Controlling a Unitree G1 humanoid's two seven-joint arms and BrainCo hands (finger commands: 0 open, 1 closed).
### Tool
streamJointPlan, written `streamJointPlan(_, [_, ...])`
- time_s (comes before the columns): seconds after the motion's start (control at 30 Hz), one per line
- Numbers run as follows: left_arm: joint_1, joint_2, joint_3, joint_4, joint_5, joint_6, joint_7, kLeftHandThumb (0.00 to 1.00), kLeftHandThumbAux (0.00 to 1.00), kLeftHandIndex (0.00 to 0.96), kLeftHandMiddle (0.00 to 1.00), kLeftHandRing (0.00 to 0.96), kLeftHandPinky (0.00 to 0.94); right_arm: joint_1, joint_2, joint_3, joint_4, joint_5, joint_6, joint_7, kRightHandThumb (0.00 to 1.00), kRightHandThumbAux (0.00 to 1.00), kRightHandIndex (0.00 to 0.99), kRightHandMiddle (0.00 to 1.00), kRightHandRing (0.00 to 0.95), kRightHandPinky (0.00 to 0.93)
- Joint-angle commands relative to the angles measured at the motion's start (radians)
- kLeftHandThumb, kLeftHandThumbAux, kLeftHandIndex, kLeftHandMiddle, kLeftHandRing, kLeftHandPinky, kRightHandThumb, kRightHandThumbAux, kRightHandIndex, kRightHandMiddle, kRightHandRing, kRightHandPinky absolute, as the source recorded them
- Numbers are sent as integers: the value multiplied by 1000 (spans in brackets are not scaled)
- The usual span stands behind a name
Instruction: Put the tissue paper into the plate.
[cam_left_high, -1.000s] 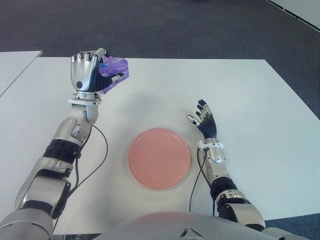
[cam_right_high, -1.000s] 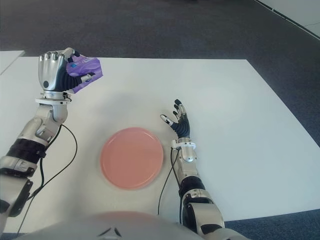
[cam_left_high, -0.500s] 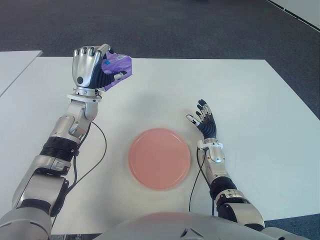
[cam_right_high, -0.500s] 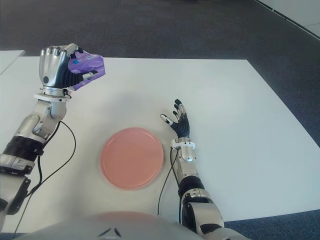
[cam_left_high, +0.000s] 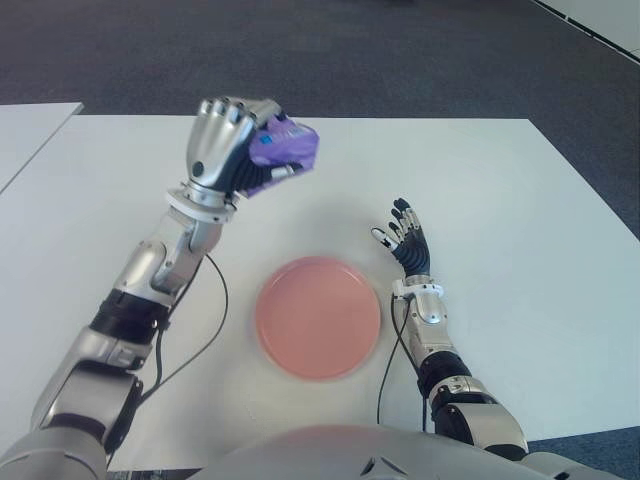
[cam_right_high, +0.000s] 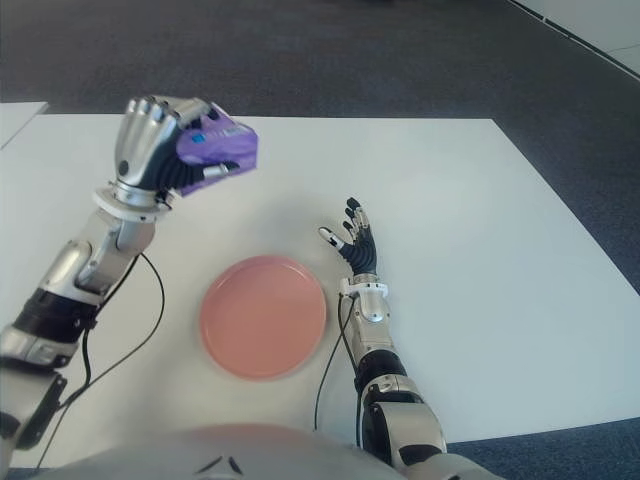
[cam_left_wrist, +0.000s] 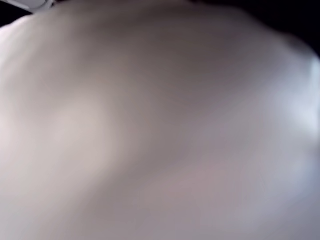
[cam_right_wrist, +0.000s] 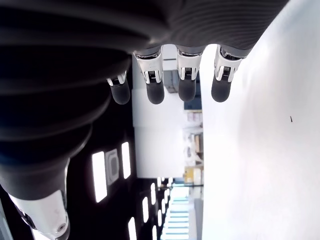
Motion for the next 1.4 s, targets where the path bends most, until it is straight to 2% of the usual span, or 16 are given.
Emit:
streamJointPlan(0.03, [77, 17, 1, -89, -70, -37, -133, 750, 695, 444, 860, 863, 867, 96, 23, -2, 103, 8, 49, -2, 0, 667, 0, 0, 0, 0])
streamJointPlan(0.47, [155, 2, 25, -199, -235, -199, -302, 753, 694, 444, 851, 857, 842, 94, 19, -1, 109, 7, 59, 2, 0, 634, 0, 0, 0, 0])
streamJointPlan(0.7, [254, -14, 9, -287, -314, -240, -393, 753, 695, 444, 844, 849, 820, 95, 17, 4, 107, -2, 70, -12, 0, 618, 0, 0, 0, 0])
streamJointPlan(0.93, [285, -21, 32, -314, -327, -277, -453, 752, 695, 444, 838, 843, 819, 92, 17, 7, 107, -8, 84, -25, 0, 603, 0, 0, 0, 0])
streamJointPlan(1.03, [309, -21, 41, -335, -325, -286, -474, 751, 695, 444, 839, 843, 829, 92, 19, 10, 92, -13, 117, -44, 0, 607, 0, 0, 0, 0])
streamJointPlan(1.2, [354, -23, 45, -353, -318, -309, -493, 750, 695, 443, 842, 845, 837, 91, 18, 14, 94, -15, 108, -51, 0, 603, 0, 0, 0, 0])
streamJointPlan(1.4, [373, -26, 56, -347, -298, -344, -496, 750, 695, 443, 845, 845, 840, 94, 15, 21, 86, -20, 111, -54, 0, 596, 0, 0, 0, 0])
